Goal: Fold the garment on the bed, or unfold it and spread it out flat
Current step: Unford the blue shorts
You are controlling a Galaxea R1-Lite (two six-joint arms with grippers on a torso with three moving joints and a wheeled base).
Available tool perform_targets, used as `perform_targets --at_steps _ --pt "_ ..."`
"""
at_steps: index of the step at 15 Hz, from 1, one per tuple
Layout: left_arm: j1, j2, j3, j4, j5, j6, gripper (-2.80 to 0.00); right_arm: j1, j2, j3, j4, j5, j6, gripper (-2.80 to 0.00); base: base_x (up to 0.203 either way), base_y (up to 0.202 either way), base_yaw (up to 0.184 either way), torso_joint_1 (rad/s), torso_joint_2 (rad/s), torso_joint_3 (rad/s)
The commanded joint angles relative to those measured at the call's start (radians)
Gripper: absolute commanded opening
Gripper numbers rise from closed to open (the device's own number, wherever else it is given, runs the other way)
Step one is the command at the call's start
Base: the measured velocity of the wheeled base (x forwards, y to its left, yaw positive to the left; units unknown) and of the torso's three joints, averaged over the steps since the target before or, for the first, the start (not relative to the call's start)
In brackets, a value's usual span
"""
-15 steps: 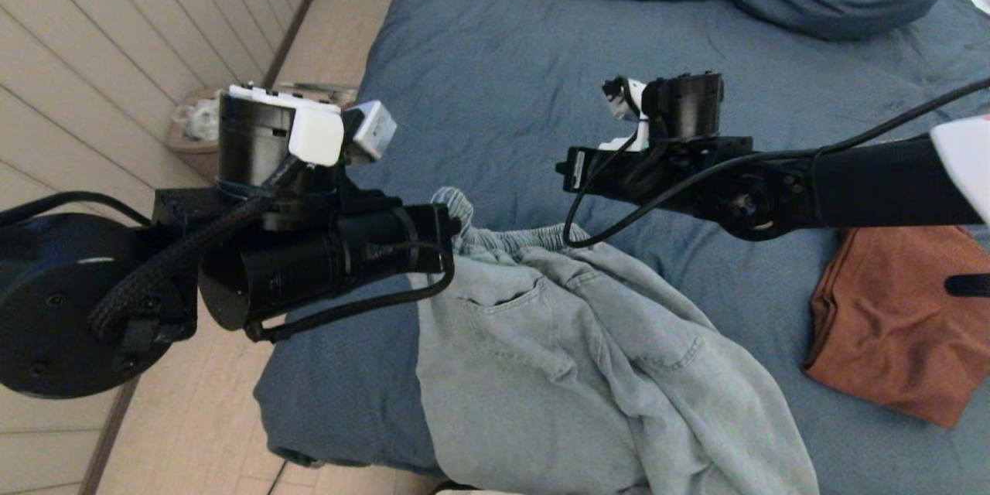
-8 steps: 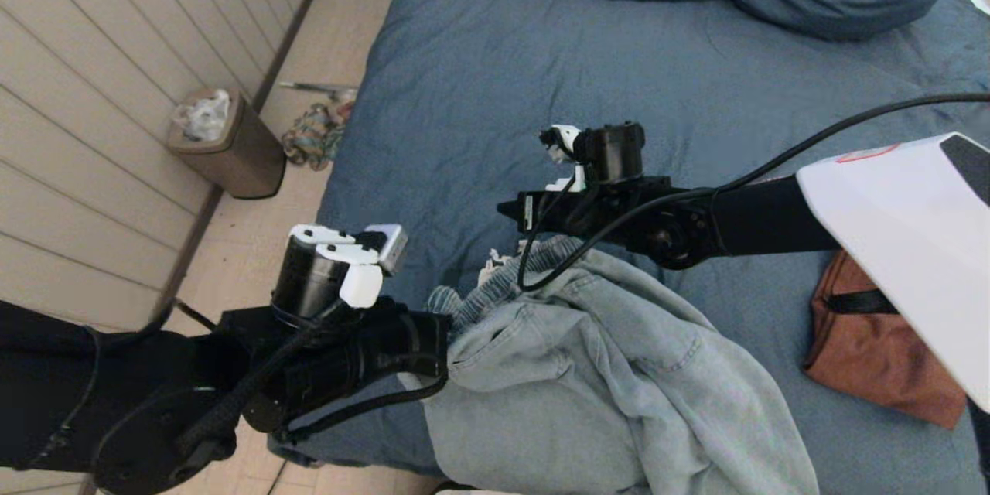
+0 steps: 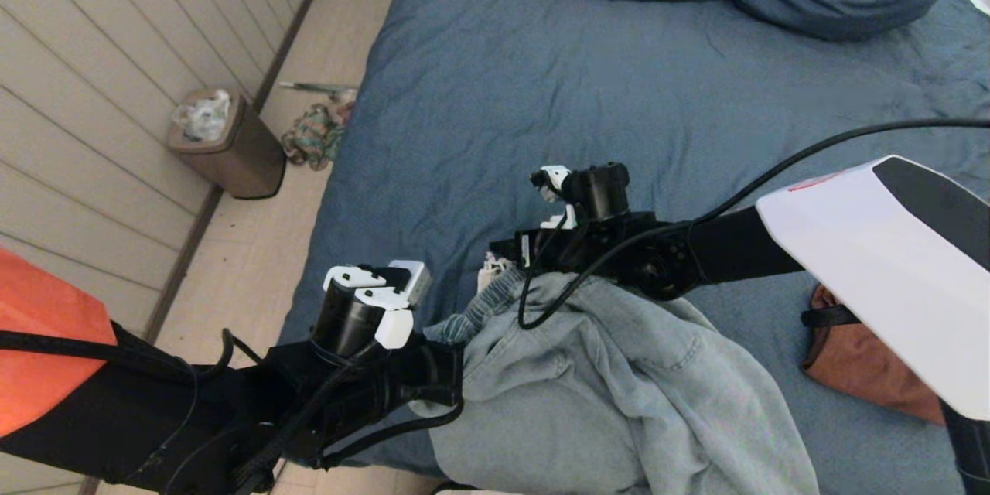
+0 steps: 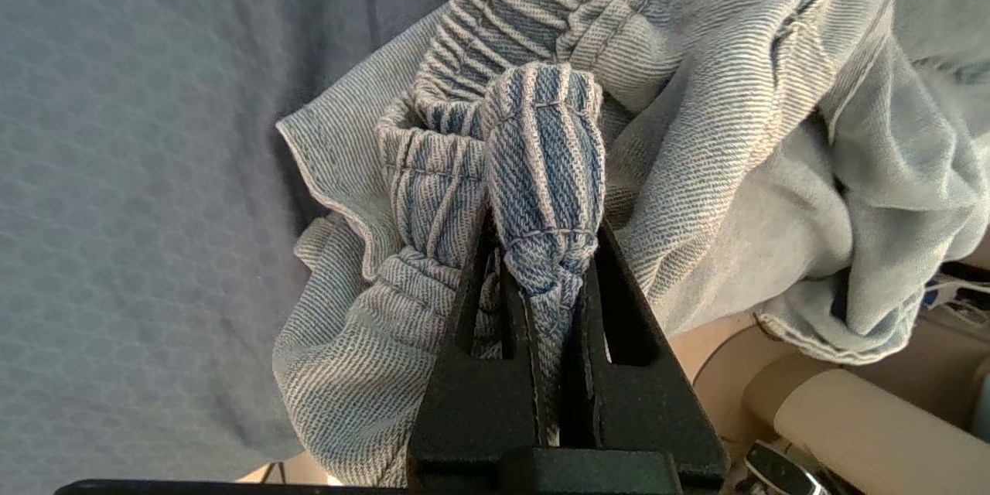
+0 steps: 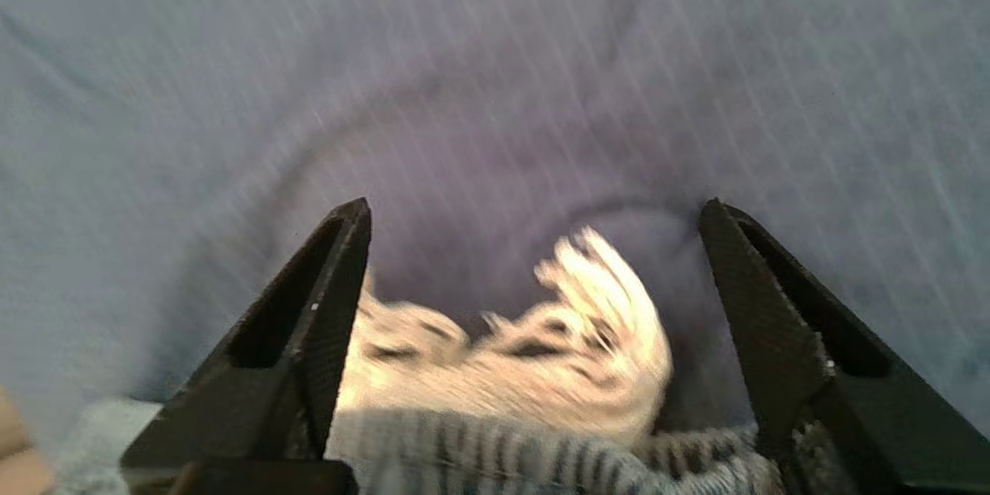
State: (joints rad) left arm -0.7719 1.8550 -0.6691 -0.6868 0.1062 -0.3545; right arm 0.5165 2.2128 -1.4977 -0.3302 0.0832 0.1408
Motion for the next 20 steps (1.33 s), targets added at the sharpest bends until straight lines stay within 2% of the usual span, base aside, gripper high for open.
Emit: perform_targets --at_steps 1,2,9,14,20 --pt "0.0 0.02 -0.006 -0.003 0.001 -0.001 -2.8 -0.005 -0.005 0.077 -0.079 0.002 -0.041 0.0 0.0 0.0 0.0 0.0 0.0 0.0" --pt "0.0 0.025 -0.007 -0.005 0.001 -0.001 -2.8 -0.006 -0.001 0.092 -0.099 0.0 -0.064 -2.8 0.0 0.0 0.0 0.0 0.0 0.0" --pt "0.002 0.029 -0.022 -0.004 0.004 -0.003 -2.8 -0.022 -0.034 0.067 -0.099 0.0 -0.079 -2.8 0.0 0.0 0.0 0.0 0.0 0.0" --pt "0.039 0.007 -0.079 0.022 0.015 0.0 -2.8 -0.038 -0.094 0.014 -0.089 -0.001 -0.073 -2.8 0.0 0.0 0.0 0.0 0.0 0.0" --pt "0.129 0.018 -0.347 0.207 0.015 0.006 -2.8 -0.077 -0.181 -0.046 -0.006 -0.002 -0.068 -2.8 0.0 0.0 0.0 0.0 0.0 0.0"
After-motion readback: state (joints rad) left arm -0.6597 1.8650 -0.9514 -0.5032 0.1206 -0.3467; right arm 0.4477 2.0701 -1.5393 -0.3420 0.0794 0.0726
